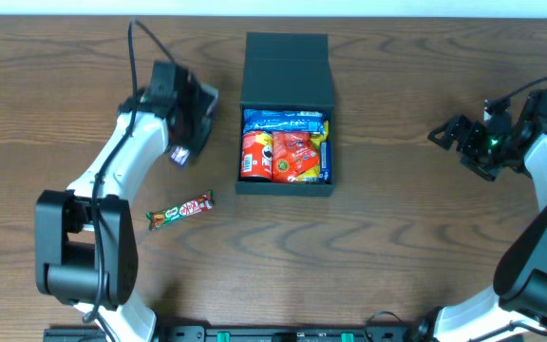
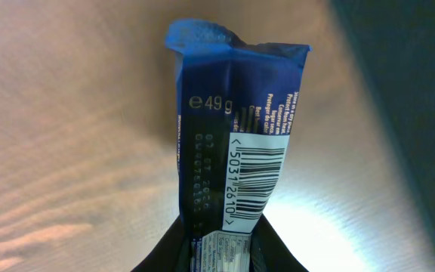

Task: Pack container
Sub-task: 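Carry the purple bar over the box and lower it, then push the purple bar down between the Pringles can and red bag, then press the purple bar deeper into the box with the left gripper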

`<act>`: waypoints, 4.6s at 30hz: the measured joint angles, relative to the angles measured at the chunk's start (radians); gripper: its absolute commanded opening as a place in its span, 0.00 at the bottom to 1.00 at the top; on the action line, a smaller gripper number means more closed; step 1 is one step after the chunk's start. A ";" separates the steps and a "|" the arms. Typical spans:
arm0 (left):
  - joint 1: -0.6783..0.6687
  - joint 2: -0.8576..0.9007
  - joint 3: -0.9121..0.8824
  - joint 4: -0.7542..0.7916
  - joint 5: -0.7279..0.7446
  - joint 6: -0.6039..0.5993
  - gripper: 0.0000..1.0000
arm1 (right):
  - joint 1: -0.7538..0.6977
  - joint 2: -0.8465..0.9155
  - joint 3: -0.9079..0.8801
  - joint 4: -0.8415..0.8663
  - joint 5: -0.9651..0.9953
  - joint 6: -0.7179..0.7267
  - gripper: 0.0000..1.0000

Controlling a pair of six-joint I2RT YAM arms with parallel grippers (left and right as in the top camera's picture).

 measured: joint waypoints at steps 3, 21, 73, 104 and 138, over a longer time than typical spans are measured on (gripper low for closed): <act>-0.055 0.000 0.137 -0.029 0.001 -0.133 0.06 | 0.000 0.000 0.000 0.000 0.000 0.000 0.99; -0.436 0.002 0.262 -0.161 -0.079 -0.896 0.06 | 0.000 0.000 0.000 0.000 0.001 0.000 0.99; -0.447 0.109 0.350 -0.265 -0.128 -0.720 0.88 | 0.000 0.000 0.000 -0.025 0.001 -0.004 0.99; -0.447 0.112 0.183 -0.177 -0.048 -0.737 0.59 | 0.000 0.000 0.000 -0.022 0.001 -0.004 0.99; -0.447 0.112 0.231 -0.146 -0.089 0.134 0.32 | 0.000 -0.001 0.000 -0.004 0.001 -0.004 0.99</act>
